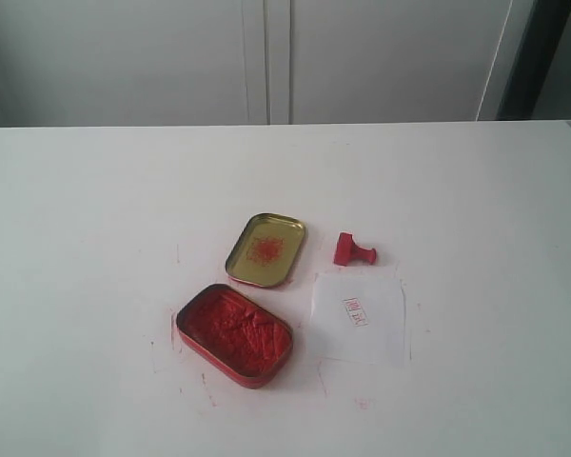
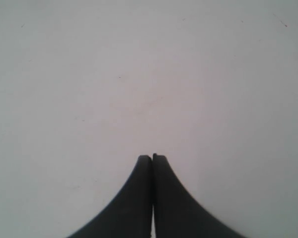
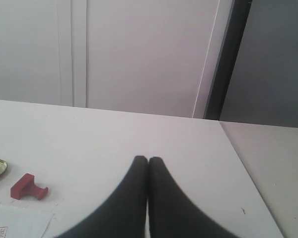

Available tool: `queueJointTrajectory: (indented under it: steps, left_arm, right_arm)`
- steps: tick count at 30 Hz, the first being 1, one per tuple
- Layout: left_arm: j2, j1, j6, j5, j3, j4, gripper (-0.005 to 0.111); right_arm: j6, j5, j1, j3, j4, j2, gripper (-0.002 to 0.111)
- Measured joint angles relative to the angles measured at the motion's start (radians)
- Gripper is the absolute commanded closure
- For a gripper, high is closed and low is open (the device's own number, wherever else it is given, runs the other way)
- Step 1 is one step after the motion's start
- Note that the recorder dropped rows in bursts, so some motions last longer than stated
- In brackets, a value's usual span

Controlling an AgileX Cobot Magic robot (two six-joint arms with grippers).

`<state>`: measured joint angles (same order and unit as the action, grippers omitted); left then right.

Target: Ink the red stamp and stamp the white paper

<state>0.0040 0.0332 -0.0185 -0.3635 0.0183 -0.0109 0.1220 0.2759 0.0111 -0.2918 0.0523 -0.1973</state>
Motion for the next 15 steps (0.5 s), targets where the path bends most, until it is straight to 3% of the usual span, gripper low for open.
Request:
queueJointTrajectory:
  steps: [15]
  left_arm:
    - [0.000, 0.000, 0.000, 0.000, 0.000, 0.000, 0.107]
  right_arm:
    - [0.000, 0.001, 0.000, 0.000, 0.000, 0.168, 0.108]
